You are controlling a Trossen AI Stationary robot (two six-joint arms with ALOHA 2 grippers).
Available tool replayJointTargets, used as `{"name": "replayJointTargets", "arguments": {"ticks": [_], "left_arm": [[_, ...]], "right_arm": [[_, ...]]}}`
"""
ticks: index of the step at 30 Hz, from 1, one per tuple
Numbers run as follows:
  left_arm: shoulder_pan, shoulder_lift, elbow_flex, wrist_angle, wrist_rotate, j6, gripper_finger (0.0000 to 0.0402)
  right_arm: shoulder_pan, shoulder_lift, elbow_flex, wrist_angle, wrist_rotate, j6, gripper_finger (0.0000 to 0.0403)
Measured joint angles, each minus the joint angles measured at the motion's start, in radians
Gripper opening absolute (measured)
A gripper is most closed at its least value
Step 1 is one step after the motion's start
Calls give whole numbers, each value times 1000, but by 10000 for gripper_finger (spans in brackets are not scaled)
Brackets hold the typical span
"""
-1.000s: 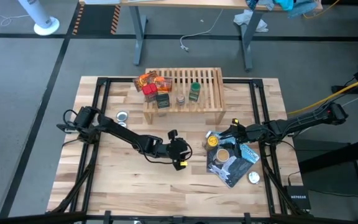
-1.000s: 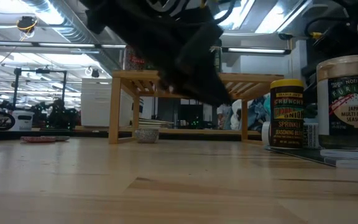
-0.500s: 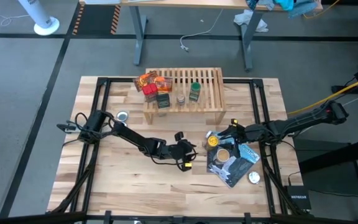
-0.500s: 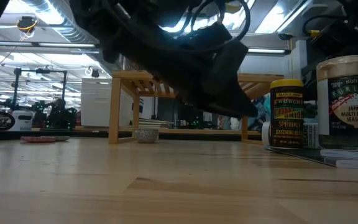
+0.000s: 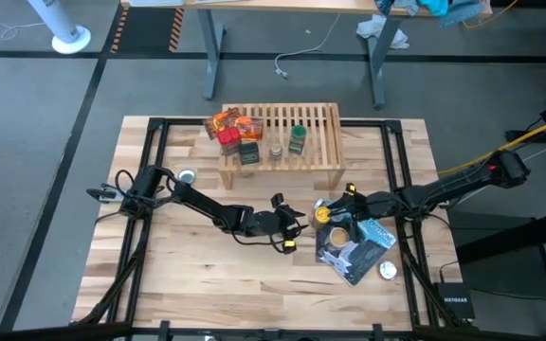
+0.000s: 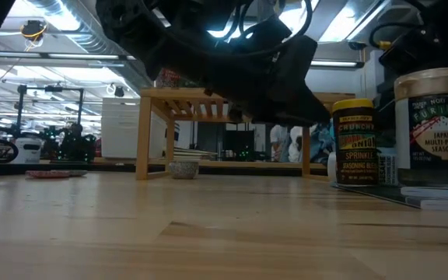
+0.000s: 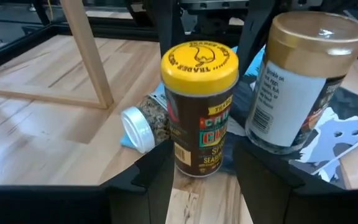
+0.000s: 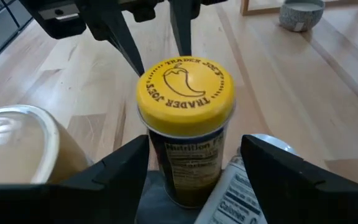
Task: Shelf spices
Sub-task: Put the yellow seasoning bottle on the shelf
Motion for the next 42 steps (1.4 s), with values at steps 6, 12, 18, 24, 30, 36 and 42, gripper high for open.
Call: {"name": "replayJointTargets", "arguments": {"ticks": [6, 12, 18, 24, 30, 36, 42], "left_arm": [[0, 0, 0, 1, 2, -2, 156], [3, 0, 0, 28, 3, -2, 156], [5, 0, 0, 29, 3, -2, 156], [4, 0, 0, 28, 3, -2, 156], [4, 0, 0, 28, 3, -3, 156], [4, 0, 0, 26, 3, -3, 156], [4, 0, 0, 12, 3, -3, 156]], "right_arm": [[0, 77, 0, 93, -5, -6, 262], [0, 121, 1, 105, -5, 1, 262], [0, 146, 1, 175, -5, -7, 262], [0, 182, 1, 197, -5, -5, 253], [0, 226, 3, 232, -4, -7, 207], [0, 229, 3, 236, -4, -7, 196], [0, 230, 1, 267, -5, -7, 200]]}}
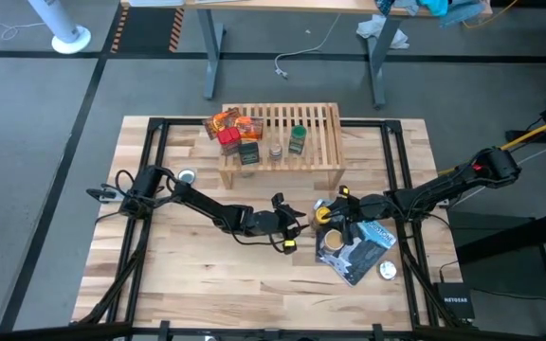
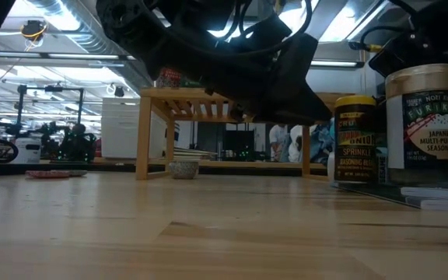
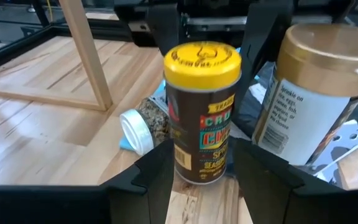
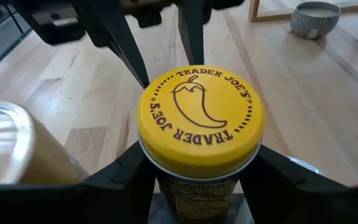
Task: Shelf spices
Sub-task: Put the yellow seasoning bottle on the shelf
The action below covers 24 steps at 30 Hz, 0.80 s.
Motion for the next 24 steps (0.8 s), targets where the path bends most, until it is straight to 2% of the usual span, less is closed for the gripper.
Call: {"name": "replayJointTargets", "arguments": {"ticks": [13, 24], "left_arm": [[-2, 0, 0, -96, 0, -9, 156], [-22, 0, 0, -210, -1, -66, 156]], "right_arm": [[0, -26, 0, 74, 6, -31, 196], [0, -175, 0, 72, 56, -84, 193]]}}
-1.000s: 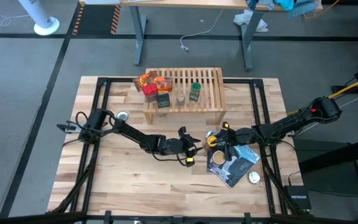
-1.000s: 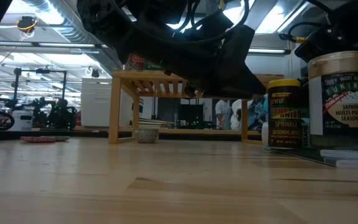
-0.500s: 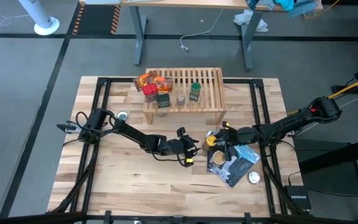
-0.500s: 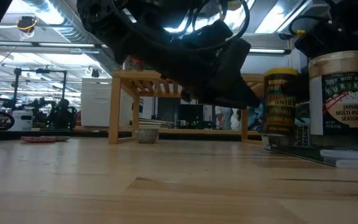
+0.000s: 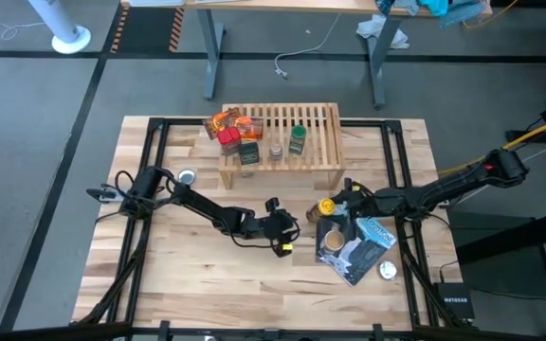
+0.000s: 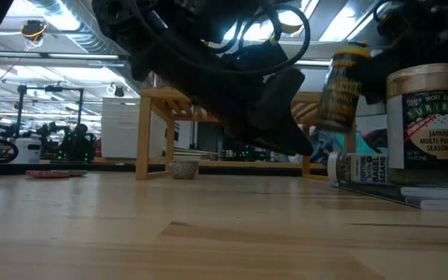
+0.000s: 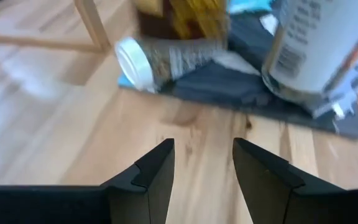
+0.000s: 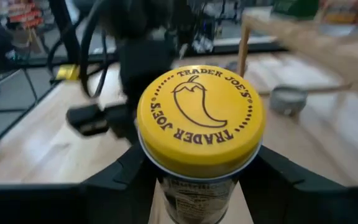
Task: Shelf spices
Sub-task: Put the yellow seasoning bottle on the shelf
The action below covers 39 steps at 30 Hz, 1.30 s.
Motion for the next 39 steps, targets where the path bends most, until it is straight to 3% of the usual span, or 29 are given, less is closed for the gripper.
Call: {"name": "replayJointTargets", "arguments": {"ticks": [5, 13, 19, 26, 39], "left_arm": [[-20, 0, 0, -83, 1, -38, 156], [-49, -1, 0, -114, 0, -65, 156], [-59, -1, 0, -113, 0, -66, 156], [-70, -1, 0, -113, 0, -66, 156], [-105, -1, 0, -107, 0, -65, 156]], "right_arm": [[0, -94, 16, -36, 28, -60, 193], [0, -215, 174, -339, 127, -193, 193], [0, -241, 330, -535, 213, -322, 193], [-79, -242, 496, -693, 205, -411, 193], [-463, -226, 537, -732, -221, -414, 193]]}}
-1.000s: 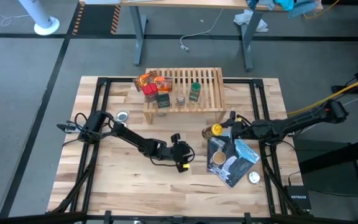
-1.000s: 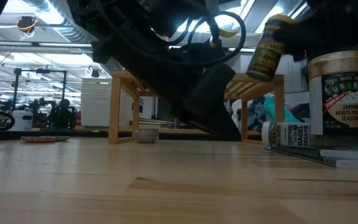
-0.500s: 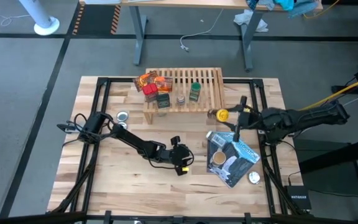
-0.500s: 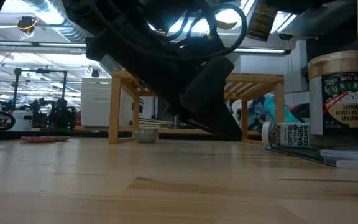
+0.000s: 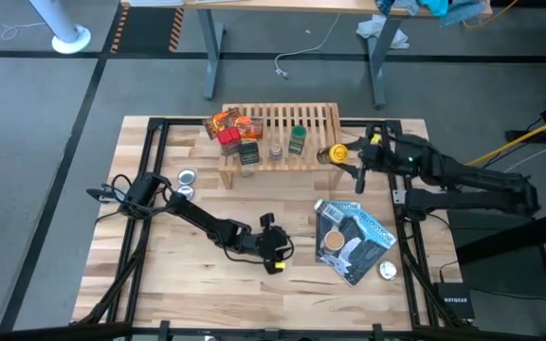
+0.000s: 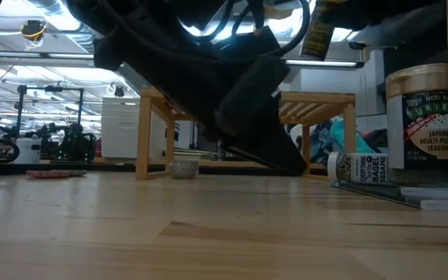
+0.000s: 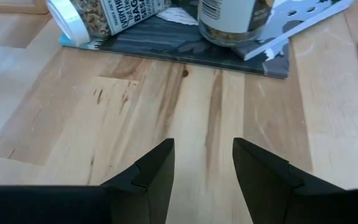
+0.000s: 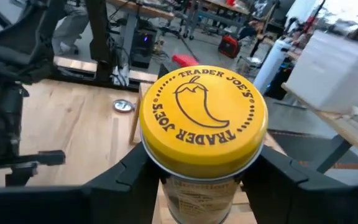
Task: Shelf spices
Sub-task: Put the yellow seasoning bottle on the shelf
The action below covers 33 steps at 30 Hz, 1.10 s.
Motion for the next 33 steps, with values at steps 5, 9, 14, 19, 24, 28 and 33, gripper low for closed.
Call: {"name": "replayJointTargets", "arguments": {"ticks": [5, 9, 14, 19, 24, 28, 33], "left_arm": [[-6, 0, 0, 0, 0, -4, 156], [-6, 0, 0, 1, 0, -7, 156], [-6, 0, 0, 1, 0, -13, 156], [-6, 0, 0, 0, 0, -19, 156], [-6, 0, 0, 0, 0, -19, 156], [-6, 0, 0, 0, 0, -19, 156], [-6, 0, 0, 0, 0, -19, 156]], "right_arm": [[-168, 31, 0, 10, -205, 3, 193], [-273, 75, 0, 19, -357, 14, 193], [-356, 152, 0, 48, -467, 15, 193], [-407, 228, 0, 119, -556, 15, 193], [-443, 284, 0, 138, -600, 27, 193], [-460, 303, 0, 136, -621, 28, 193], [-462, 302, 0, 139, -621, 28, 193]]}}
